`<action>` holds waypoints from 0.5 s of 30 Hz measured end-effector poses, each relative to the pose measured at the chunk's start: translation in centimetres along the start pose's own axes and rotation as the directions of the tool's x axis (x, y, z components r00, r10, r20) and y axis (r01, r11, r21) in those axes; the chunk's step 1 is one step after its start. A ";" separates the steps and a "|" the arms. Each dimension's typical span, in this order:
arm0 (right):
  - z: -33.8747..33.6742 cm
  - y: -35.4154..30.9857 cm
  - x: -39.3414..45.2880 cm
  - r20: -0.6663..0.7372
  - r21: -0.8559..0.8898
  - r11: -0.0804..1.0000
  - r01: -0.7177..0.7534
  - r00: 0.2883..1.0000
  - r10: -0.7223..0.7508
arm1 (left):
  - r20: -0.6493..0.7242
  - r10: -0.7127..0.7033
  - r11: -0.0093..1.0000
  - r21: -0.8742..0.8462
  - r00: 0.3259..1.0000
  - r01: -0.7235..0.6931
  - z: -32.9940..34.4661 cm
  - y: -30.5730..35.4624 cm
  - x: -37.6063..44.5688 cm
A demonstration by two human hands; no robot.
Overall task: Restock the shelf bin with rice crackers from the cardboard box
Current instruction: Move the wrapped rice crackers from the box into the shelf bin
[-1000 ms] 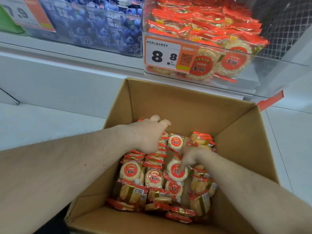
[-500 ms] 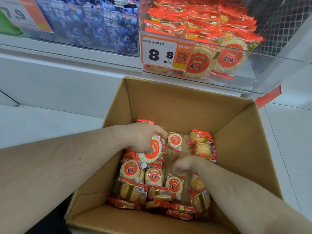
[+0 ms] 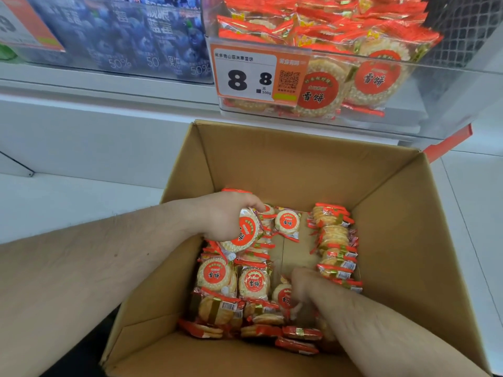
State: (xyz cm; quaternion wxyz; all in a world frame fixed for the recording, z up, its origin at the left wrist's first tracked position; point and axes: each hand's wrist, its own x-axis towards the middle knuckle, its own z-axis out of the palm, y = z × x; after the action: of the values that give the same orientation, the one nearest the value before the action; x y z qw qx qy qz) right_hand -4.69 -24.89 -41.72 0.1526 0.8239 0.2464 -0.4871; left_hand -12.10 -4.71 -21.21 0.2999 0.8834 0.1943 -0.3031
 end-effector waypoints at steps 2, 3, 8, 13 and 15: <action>-2.3 0.7 -0.7 -0.073 -0.096 0.995 0.017 0.997 -0.024 | -0.006 0.029 0.999 -0.035 1.000 -0.029 -0.1 0.2 -0.3; -3.8 1.2 -1.4 -0.111 -0.134 0.991 0.025 0.993 -0.040 | -0.016 0.050 0.997 -0.061 0.999 -0.051 -0.2 0.1 -0.3; -12.3 4.4 -7.9 -0.273 -0.159 0.979 0.126 0.947 -0.167 | -0.089 0.119 0.961 -0.240 0.989 -0.138 -0.8 0.5 -1.0; -18.1 6.3 -18.1 -0.355 0.241 0.894 0.379 0.891 -0.282 | -0.137 0.163 0.884 -0.419 0.977 -0.206 -1.6 1.4 -1.7; -19.0 6.1 -21.5 -0.376 0.230 0.855 0.464 0.853 -0.362 | -0.128 0.196 0.856 -0.461 0.972 -0.233 -1.7 2.0 -2.0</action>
State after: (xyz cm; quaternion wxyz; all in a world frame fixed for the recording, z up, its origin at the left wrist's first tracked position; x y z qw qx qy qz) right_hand 3.88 -26.13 -13.69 -0.1311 0.8317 0.3607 -0.4013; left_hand -11.81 -5.38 -18.03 0.5304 0.8106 0.1740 -0.1771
